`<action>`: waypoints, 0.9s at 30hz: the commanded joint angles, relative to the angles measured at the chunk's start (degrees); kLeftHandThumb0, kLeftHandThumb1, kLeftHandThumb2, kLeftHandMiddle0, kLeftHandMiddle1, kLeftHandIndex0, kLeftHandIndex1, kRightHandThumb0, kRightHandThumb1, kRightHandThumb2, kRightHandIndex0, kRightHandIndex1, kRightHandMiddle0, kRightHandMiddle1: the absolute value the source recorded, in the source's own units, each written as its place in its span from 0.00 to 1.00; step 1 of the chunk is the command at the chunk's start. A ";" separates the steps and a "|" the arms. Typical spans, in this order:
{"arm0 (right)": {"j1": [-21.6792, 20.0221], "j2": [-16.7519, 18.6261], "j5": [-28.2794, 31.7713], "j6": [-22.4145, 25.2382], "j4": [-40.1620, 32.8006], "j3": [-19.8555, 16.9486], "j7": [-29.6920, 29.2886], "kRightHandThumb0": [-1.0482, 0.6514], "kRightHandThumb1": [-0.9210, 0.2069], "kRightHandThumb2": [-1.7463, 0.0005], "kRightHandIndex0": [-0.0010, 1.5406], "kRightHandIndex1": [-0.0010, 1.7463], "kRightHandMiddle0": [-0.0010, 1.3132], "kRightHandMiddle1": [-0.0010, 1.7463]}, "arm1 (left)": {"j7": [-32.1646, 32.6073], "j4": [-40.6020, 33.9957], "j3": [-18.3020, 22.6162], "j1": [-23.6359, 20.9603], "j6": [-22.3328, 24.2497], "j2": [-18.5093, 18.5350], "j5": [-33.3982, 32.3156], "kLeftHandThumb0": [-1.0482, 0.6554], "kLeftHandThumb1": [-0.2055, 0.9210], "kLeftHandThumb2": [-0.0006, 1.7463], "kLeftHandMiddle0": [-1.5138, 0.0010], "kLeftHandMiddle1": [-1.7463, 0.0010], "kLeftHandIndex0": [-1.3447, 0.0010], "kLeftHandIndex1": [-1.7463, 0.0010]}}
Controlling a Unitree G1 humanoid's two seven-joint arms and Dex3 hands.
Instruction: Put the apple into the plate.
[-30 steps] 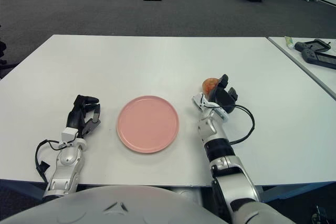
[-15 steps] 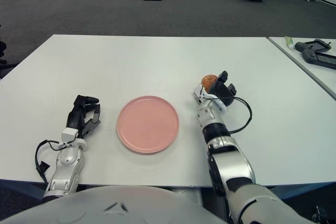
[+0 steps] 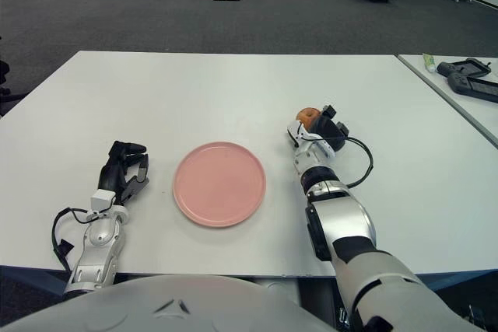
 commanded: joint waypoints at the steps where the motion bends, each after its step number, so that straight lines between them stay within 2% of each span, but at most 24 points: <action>1: -1.86 -0.36 0.94 -0.75 1.94 0.37 0.69 0.29 0.40 0.45 0.00 0.38 0.00 0.54 | 0.41 0.31 0.07 1.08 1.94 -0.25 0.34 0.41 0.92 0.38 0.66 0.17 0.82 0.00; 3: -2.32 -0.62 0.87 -0.80 3.13 0.78 1.07 0.29 0.40 0.45 0.00 0.42 0.00 0.57 | 0.48 0.01 0.08 1.20 2.27 -0.24 0.47 0.41 0.92 0.37 0.66 0.17 0.82 0.00; 5: -2.64 -0.80 0.82 -0.86 3.98 1.08 1.32 0.28 0.40 0.44 0.00 0.52 0.00 0.65 | 0.49 -0.20 0.09 1.30 2.50 -0.24 0.50 0.41 0.92 0.37 0.66 0.18 0.82 0.00; 9: -2.90 -0.77 0.93 -0.97 4.71 1.47 0.78 0.28 0.40 0.43 0.01 0.62 0.00 0.74 | 0.33 -0.29 0.20 1.42 2.59 -0.16 0.35 0.41 0.92 0.37 0.66 0.18 0.82 0.00; 12: -2.98 -0.73 1.00 -1.36 5.10 1.55 0.19 0.28 0.41 0.41 0.04 0.70 0.04 0.83 | 0.23 -0.15 0.27 1.43 2.36 -0.09 0.22 0.41 0.92 0.37 0.66 0.18 0.82 0.00; 13: -2.95 -0.72 1.08 -1.66 5.17 1.52 -0.06 0.28 0.41 0.41 0.06 0.73 0.07 0.85 | 0.27 -0.08 0.29 1.42 2.28 -0.08 0.24 0.41 0.92 0.37 0.66 0.18 0.82 0.00; 14: -2.93 -0.70 1.14 -1.88 5.23 1.50 -0.25 0.32 0.37 0.43 0.08 0.77 0.16 0.89 | 0.28 -0.04 0.31 1.42 2.21 -0.07 0.25 0.41 0.92 0.37 0.66 0.17 0.82 0.00; 17: -2.80 -0.62 1.52 -2.80 5.32 1.26 -0.75 0.35 0.36 0.43 0.13 0.86 0.30 0.94 | 0.36 0.01 0.34 1.40 2.30 -0.05 0.34 0.41 0.92 0.37 0.66 0.16 0.82 0.00; 21: -2.62 -0.40 2.42 -3.96 5.27 0.67 -1.08 0.36 0.40 0.38 0.16 0.95 0.37 0.97 | 0.27 -0.11 0.33 1.45 2.63 0.09 0.44 0.41 0.92 0.37 0.67 0.16 0.82 0.00; 23: -2.61 -0.24 2.99 -4.37 5.21 0.24 -1.14 0.51 0.48 0.30 0.23 0.98 0.40 0.99 | 0.21 -0.16 0.32 1.48 2.73 0.17 0.48 0.41 0.92 0.37 0.67 0.15 0.82 0.00; 27: -2.67 -0.03 3.89 -4.77 5.15 -0.20 -1.36 0.59 0.57 0.24 0.32 0.99 0.44 0.96 | 0.16 -0.25 0.31 1.57 2.73 0.24 0.47 0.41 0.93 0.37 0.67 0.15 0.82 0.00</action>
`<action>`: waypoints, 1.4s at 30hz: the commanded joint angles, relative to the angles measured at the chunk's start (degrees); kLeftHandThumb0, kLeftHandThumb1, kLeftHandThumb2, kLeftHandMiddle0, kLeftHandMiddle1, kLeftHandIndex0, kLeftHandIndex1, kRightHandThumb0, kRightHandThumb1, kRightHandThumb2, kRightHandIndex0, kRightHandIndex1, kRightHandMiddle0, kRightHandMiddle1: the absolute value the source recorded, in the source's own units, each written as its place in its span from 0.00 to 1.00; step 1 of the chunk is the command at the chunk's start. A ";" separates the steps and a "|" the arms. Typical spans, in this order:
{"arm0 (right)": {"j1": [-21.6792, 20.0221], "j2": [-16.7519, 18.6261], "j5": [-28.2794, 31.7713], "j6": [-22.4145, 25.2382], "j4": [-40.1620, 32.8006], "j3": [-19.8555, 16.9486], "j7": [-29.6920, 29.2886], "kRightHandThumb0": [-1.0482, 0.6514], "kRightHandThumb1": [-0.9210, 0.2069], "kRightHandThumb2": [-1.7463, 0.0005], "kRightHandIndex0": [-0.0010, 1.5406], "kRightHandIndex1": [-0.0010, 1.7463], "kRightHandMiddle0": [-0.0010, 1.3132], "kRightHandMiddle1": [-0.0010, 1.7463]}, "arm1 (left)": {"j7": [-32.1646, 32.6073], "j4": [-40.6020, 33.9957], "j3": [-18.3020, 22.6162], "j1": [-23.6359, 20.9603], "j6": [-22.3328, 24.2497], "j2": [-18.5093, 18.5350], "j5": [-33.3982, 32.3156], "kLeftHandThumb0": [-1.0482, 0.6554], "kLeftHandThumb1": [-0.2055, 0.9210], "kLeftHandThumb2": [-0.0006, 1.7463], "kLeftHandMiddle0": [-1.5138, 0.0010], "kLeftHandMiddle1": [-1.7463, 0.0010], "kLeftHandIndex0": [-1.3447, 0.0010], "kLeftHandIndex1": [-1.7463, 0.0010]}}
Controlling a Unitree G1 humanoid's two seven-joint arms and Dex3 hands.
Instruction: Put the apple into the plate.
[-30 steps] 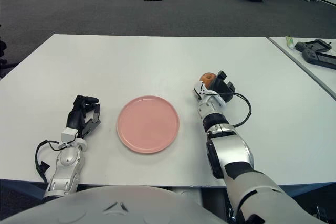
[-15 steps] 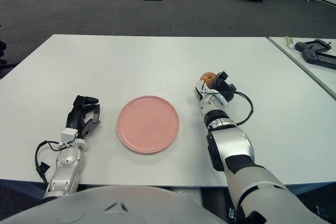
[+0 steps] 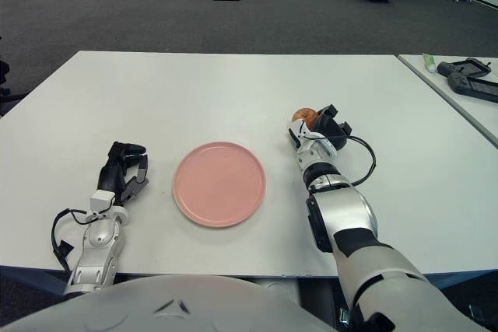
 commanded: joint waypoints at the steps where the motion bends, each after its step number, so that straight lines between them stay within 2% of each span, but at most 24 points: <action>1: -0.46 0.59 1.50 -0.61 0.17 -0.65 -0.17 0.59 0.60 0.22 0.37 1.00 0.45 0.94 | 0.10 0.87 0.28 0.99 1.62 0.30 0.36 0.41 0.93 0.37 0.67 0.15 0.82 0.00; 6: 0.04 0.13 1.57 -1.76 0.35 -0.47 0.30 0.61 0.68 0.16 0.46 1.00 0.47 0.92 | -0.03 0.91 0.32 1.03 1.24 0.19 -0.02 0.41 0.94 0.36 0.68 0.14 0.83 0.00; 11: 1.57 -1.29 0.99 -4.93 1.62 0.10 1.45 0.61 0.73 0.11 0.51 0.97 0.43 0.99 | -0.10 1.06 0.38 0.94 1.01 0.18 -0.27 0.41 0.94 0.36 0.67 0.16 0.83 0.00; 14: 1.39 -0.45 1.21 -5.55 1.14 -0.03 -0.48 0.61 0.75 0.10 0.53 0.96 0.43 1.00 | -0.03 1.02 0.34 0.97 1.07 0.18 -0.19 0.41 0.94 0.36 0.67 0.16 0.83 0.00; 18: 1.21 0.93 2.51 -6.03 0.28 -1.35 -3.10 0.61 0.76 0.09 0.54 0.96 0.43 1.00 | -0.09 1.10 0.38 0.91 1.05 0.22 -0.23 0.41 0.93 0.37 0.67 0.17 0.82 0.00; 29: 1.31 1.37 5.82 -9.51 -0.45 -3.84 -3.38 0.61 0.77 0.08 0.54 0.96 0.44 1.00 | -0.17 0.74 0.33 1.00 1.21 0.27 -0.21 0.41 0.92 0.38 0.66 0.17 0.82 0.00; 42: 4.63 2.62 7.27 -20.57 -4.91 -4.08 -3.55 0.61 0.77 0.08 0.54 0.97 0.44 1.00 | 0.07 1.22 0.30 0.90 1.18 0.11 -0.07 0.41 0.92 0.37 0.65 0.17 0.82 0.00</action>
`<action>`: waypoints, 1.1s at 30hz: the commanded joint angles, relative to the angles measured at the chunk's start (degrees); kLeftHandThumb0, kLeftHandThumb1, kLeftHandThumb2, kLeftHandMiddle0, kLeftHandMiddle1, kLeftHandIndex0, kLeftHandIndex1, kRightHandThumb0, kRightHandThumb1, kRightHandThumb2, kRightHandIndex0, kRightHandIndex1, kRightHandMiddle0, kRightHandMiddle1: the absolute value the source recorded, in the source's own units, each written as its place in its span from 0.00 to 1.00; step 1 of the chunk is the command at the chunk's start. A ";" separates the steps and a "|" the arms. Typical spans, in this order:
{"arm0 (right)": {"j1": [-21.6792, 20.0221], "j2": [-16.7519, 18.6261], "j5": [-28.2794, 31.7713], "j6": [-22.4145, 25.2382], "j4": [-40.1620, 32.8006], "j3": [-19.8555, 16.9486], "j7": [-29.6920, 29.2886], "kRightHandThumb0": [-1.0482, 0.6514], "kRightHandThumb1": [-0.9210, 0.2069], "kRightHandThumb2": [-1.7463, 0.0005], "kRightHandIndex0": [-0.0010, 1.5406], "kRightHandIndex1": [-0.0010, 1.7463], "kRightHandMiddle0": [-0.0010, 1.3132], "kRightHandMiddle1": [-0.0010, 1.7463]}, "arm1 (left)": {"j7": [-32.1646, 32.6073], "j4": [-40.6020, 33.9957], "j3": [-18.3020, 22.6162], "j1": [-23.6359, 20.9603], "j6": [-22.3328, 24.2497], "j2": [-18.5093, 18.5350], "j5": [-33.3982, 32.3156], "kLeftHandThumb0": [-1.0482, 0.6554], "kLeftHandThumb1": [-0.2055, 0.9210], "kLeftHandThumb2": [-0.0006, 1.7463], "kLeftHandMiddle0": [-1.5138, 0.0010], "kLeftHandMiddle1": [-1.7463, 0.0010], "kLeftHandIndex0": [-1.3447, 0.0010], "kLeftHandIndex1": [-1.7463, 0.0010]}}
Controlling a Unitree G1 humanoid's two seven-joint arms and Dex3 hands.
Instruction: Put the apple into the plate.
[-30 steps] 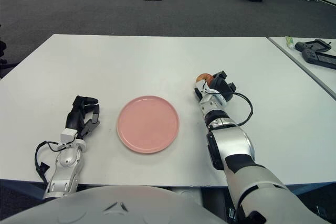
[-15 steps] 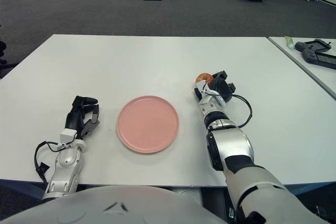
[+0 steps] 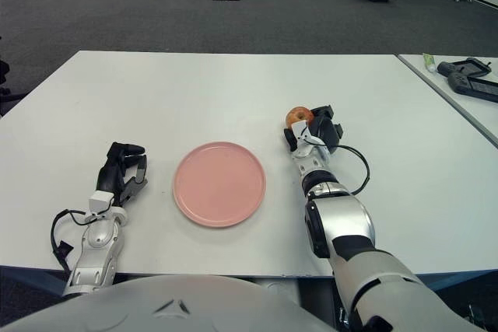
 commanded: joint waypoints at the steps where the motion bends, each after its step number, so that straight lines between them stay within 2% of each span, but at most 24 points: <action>1: 0.53 0.94 0.49 -3.61 -3.77 0.19 -0.28 0.61 0.77 0.08 0.54 0.97 0.44 1.00 | 0.06 1.53 0.17 0.55 1.23 0.01 0.12 0.41 0.92 0.37 0.65 0.17 0.82 0.00; 12: 3.96 1.34 -0.38 -8.97 -9.52 2.06 2.25 0.61 0.76 0.08 0.54 0.97 0.43 1.00 | 0.11 1.75 0.09 0.47 0.78 -0.10 0.15 0.41 0.93 0.37 0.66 0.16 0.82 0.00; 16: 8.28 2.24 -2.71 -12.12 -16.68 4.96 2.67 0.61 0.76 0.09 0.54 0.96 0.43 1.00 | 0.16 1.81 0.04 0.48 0.64 -0.21 0.15 0.41 0.94 0.36 0.66 0.17 0.83 0.00; 22: 15.65 2.25 -5.23 -10.96 -32.08 9.09 8.52 0.61 0.75 0.09 0.54 0.95 0.43 1.00 | 0.15 2.03 0.05 0.42 0.54 -0.39 0.00 0.41 0.95 0.35 0.67 0.17 0.83 0.00; 25: 21.35 2.52 -6.69 -8.84 -43.64 12.21 13.76 0.61 0.76 0.09 0.54 0.95 0.43 1.00 | 0.26 2.27 0.02 0.33 0.45 -0.34 0.22 0.41 0.93 0.36 0.67 0.16 0.82 0.00; 33: 24.75 2.86 -6.92 -8.37 -47.73 14.91 21.15 0.61 0.77 0.08 0.55 0.94 0.44 1.00 | 0.35 2.29 -0.17 0.18 1.26 -0.45 0.51 0.40 0.92 0.38 0.67 0.14 0.81 0.00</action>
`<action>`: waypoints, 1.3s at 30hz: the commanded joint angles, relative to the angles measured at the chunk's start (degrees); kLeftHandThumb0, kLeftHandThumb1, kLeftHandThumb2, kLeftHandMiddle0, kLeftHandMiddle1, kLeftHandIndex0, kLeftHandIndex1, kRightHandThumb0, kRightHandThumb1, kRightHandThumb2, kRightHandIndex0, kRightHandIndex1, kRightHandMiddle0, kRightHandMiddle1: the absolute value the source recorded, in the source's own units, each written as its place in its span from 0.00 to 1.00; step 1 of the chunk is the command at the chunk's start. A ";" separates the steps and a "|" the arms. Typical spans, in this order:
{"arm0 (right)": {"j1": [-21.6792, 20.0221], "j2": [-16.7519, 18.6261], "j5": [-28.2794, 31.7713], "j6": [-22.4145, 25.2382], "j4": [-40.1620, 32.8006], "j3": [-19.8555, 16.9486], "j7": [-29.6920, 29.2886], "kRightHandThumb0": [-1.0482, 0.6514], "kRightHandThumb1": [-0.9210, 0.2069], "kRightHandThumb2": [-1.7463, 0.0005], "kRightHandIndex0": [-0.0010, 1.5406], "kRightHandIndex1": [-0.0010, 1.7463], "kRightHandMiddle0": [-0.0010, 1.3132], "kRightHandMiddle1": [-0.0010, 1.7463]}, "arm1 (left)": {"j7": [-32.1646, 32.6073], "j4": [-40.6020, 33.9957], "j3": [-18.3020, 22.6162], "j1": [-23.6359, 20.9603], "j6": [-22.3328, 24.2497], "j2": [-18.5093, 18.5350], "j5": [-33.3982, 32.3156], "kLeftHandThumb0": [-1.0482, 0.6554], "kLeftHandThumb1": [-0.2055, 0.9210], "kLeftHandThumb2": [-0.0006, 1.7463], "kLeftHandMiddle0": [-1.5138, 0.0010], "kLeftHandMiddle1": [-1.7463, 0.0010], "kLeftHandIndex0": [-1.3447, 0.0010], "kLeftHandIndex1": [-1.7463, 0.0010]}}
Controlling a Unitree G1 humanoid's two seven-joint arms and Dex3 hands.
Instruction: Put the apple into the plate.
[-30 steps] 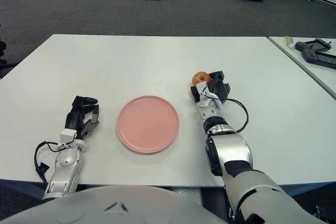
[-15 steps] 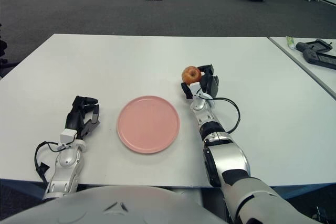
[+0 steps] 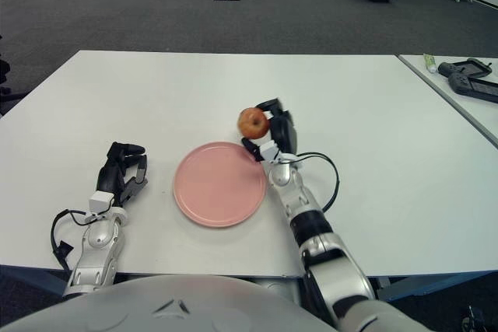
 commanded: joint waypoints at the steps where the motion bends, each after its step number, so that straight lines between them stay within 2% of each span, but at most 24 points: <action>1: 0.25 0.02 -0.13 -0.13 -1.38 1.27 3.56 0.61 0.78 0.08 0.55 0.94 0.44 1.00 | 0.41 1.85 -0.15 0.23 1.88 -0.25 0.52 0.40 0.92 0.38 0.67 0.14 0.81 0.00; 10: 0.43 -1.44 -1.88 0.18 1.50 5.27 12.40 0.61 0.78 0.08 0.55 0.96 0.44 1.00 | 0.89 2.39 -0.29 0.25 1.09 -0.54 0.86 0.40 0.91 0.38 0.67 0.14 0.81 0.00; 21: 0.74 -4.33 -4.14 2.55 0.64 9.08 21.96 0.61 0.77 0.08 0.55 0.97 0.44 1.00 | 0.72 2.31 -0.15 0.46 0.87 -0.75 0.34 0.41 0.93 0.37 0.67 0.15 0.82 0.00; 32: 0.62 -5.87 -6.14 7.15 -1.37 11.36 27.33 0.61 0.76 0.09 0.54 0.97 0.43 1.00 | 1.09 2.72 -0.06 0.41 0.48 -0.96 0.35 0.41 0.94 0.36 0.67 0.16 0.82 0.00; 39: 0.37 -7.70 -8.93 8.29 -2.97 12.99 28.19 0.61 0.75 0.08 0.53 0.98 0.43 1.00 | 1.07 2.99 0.02 0.24 0.37 -0.99 0.27 0.41 0.95 0.34 0.68 0.16 0.83 0.00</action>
